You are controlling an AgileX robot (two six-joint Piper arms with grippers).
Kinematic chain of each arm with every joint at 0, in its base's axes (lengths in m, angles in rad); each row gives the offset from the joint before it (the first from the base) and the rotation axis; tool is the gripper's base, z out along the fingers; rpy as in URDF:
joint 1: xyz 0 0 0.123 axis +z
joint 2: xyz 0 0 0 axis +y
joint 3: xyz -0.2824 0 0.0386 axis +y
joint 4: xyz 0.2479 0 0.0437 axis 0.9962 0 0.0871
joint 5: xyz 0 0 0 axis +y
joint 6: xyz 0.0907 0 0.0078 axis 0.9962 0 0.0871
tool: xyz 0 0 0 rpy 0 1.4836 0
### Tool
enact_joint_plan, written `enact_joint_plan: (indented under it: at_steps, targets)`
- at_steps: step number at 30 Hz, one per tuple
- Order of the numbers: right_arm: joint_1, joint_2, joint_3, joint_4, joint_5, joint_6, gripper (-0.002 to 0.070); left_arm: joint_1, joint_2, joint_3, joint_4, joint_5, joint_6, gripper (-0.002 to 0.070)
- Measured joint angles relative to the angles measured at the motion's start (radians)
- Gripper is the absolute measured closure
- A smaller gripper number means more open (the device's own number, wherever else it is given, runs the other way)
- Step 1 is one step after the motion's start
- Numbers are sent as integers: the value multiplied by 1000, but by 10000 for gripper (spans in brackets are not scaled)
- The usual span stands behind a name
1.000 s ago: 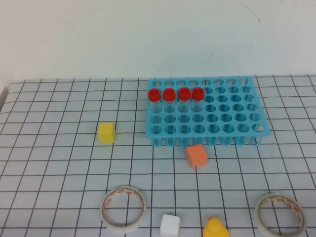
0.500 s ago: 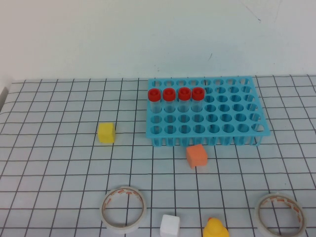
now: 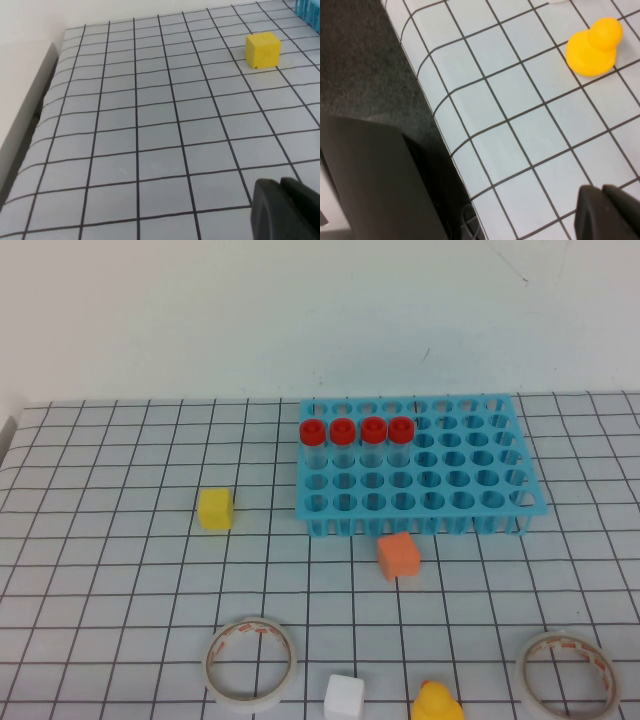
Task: Place the test tubes
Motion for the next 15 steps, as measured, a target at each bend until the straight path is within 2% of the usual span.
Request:
enact_joint_plan:
  at_steps: [15]
  targets:
    - [0, 0, 0, 0, 0, 0, 678, 0, 0, 0, 4, 2, -14, 675]
